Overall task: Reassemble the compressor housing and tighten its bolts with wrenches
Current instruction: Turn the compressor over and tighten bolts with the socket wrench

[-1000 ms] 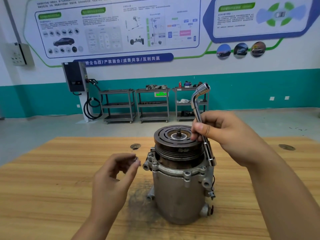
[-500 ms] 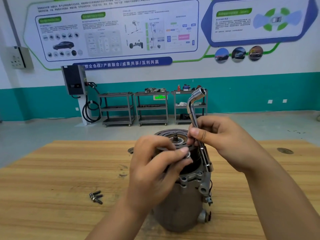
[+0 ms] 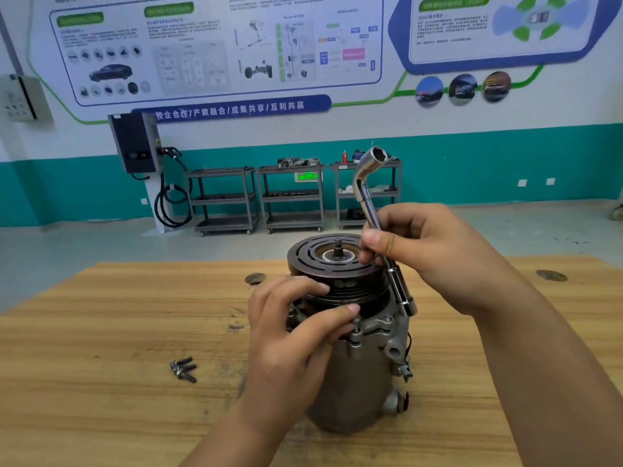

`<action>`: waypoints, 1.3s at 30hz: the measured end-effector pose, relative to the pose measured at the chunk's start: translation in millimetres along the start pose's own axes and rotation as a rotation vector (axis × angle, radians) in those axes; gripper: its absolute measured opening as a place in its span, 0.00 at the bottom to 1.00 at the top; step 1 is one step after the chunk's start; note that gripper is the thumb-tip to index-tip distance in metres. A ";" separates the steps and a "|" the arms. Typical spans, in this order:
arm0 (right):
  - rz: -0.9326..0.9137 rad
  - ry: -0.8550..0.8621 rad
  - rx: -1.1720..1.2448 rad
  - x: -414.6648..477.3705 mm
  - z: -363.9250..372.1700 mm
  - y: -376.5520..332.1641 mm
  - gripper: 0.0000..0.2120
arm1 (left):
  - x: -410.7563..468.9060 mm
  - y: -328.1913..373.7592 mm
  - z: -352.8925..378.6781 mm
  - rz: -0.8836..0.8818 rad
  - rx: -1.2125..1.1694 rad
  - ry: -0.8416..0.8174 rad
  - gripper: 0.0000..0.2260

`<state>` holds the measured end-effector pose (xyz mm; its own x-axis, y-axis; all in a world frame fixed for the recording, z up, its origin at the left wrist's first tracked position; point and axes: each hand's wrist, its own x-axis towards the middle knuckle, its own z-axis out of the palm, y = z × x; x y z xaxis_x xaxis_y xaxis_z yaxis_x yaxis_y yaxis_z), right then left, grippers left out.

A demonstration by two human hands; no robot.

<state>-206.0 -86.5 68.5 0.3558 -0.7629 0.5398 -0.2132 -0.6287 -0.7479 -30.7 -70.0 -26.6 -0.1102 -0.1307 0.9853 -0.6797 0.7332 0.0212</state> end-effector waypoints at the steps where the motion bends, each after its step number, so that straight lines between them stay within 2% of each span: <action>1: 0.001 -0.005 0.011 -0.5 -0.4 -0.7 0.05 | -0.6 0.6 1.0 0.000 0.011 -0.005 0.06; 5: -0.023 -0.005 0.128 -2.8 -1.8 -4.9 0.03 | -3.2 3.0 1.2 -0.045 0.001 -0.025 0.06; 10: -0.042 0.048 0.176 -5.0 0.5 -12.4 0.07 | -8.5 18.3 4.5 -0.338 -0.115 -0.039 0.11; 14: -0.096 0.101 0.193 -6.0 7.5 -21.0 0.08 | -9.0 27.4 6.4 -0.446 -0.146 -0.009 0.12; 16: -0.128 0.135 0.211 -6.3 9.2 -25.0 0.08 | -9.1 29.3 6.5 -0.460 -0.152 0.003 0.11; 19: -0.140 0.195 0.265 -6.3 9.9 -27.0 0.08 | -9.2 30.8 6.6 -0.471 -0.157 0.014 0.05; 22: -0.124 0.219 0.314 -6.0 11.2 -27.5 0.09 | -9.1 30.8 6.8 -0.473 -0.123 0.019 0.06; 39: -0.075 0.080 0.274 -4.6 18.1 -21.8 0.09 | -8.8 33.1 7.3 -0.491 -0.120 0.036 0.05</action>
<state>-186.5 -66.6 75.3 0.2865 -0.7321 0.6180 0.0683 -0.6278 -0.7754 -57.5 -49.5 -35.7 0.2282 -0.4580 0.8592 -0.5567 0.6626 0.5010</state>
